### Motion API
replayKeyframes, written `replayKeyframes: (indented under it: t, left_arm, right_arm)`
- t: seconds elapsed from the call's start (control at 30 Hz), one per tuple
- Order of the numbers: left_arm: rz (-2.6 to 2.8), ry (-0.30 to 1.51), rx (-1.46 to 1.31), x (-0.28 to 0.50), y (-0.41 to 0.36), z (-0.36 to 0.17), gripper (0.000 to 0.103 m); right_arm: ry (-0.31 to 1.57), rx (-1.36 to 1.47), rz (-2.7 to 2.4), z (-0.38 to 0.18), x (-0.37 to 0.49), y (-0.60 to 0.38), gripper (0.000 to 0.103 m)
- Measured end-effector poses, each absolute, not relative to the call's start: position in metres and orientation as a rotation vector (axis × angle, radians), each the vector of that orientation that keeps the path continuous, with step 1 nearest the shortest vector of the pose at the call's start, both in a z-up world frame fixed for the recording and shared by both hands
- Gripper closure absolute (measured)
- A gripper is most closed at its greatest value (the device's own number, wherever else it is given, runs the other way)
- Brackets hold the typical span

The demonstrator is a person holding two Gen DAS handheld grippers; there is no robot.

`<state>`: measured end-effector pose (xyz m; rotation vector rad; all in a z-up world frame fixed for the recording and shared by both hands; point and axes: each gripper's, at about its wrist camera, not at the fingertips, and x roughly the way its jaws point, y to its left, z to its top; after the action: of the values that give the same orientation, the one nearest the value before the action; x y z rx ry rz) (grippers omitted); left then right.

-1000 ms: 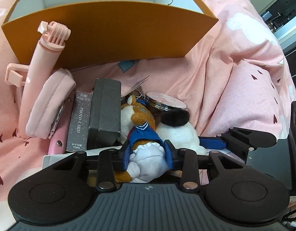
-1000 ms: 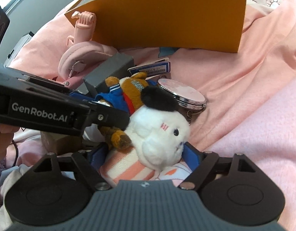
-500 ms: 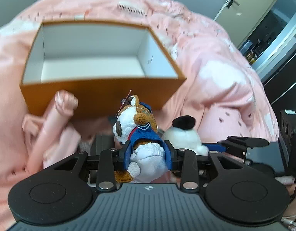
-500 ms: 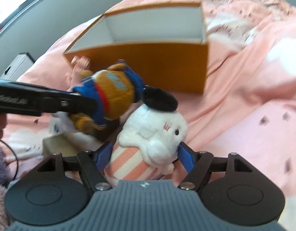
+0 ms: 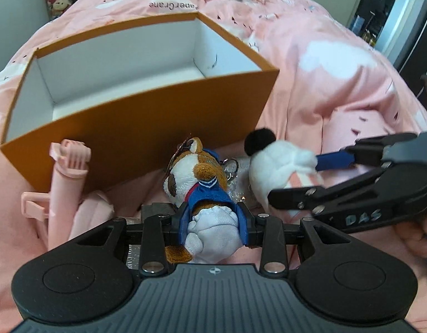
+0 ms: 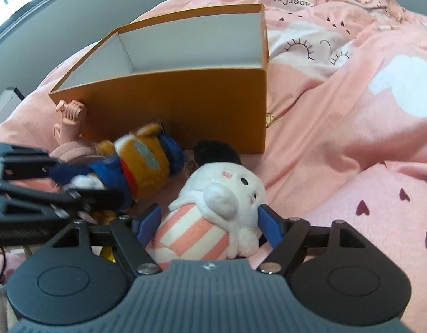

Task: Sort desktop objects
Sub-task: 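Lift the brown dog plush with left gripper while right gripper lifts white puppy plush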

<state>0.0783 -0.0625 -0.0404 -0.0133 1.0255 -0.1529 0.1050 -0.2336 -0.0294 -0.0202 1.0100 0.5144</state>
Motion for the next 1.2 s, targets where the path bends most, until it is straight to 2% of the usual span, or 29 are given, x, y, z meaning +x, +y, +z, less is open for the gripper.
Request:
replayKeyframes:
  t: [0.2, 0.43, 0.57, 0.67, 0.8, 1.1, 1.2]
  left_arm:
    - [-0.143, 1.028, 0.025, 0.078, -0.065, -0.052, 0.062]
    - [-0.141, 1.044, -0.034, 0.080, -0.056, -0.054, 0.056]
    - [-0.152, 1.053, -0.093, 0.082, -0.048, -0.052, 0.055]
    - [-0.157, 1.057, -0.129, 0.084, -0.041, -0.048, 0.053]
    - [-0.168, 1.067, -0.155, 0.085, -0.029, -0.037, 0.051]
    - [-0.148, 1.087, -0.244, 0.096, -0.008, -0.032, 0.050]
    - [-0.165, 1.112, -0.291, 0.101, -0.008, -0.035, 0.047]
  right_arm:
    - [1.052, 0.077, 0.473, -0.031, 0.100, -0.242, 0.022]
    - [1.080, 0.253, 0.451, -0.020, 0.097, -0.257, 0.016]
    - [1.107, 0.285, 0.456, -0.019, 0.099, -0.256, 0.016]
    - [1.133, 0.310, 0.477, -0.021, 0.099, -0.250, 0.018]
    - [1.186, 0.423, 0.464, -0.024, 0.097, -0.247, 0.027]
    - [1.258, 0.533, 0.309, -0.051, 0.098, -0.237, 0.028]
    - [1.260, 0.528, 0.278, -0.057, 0.103, -0.232, 0.027]
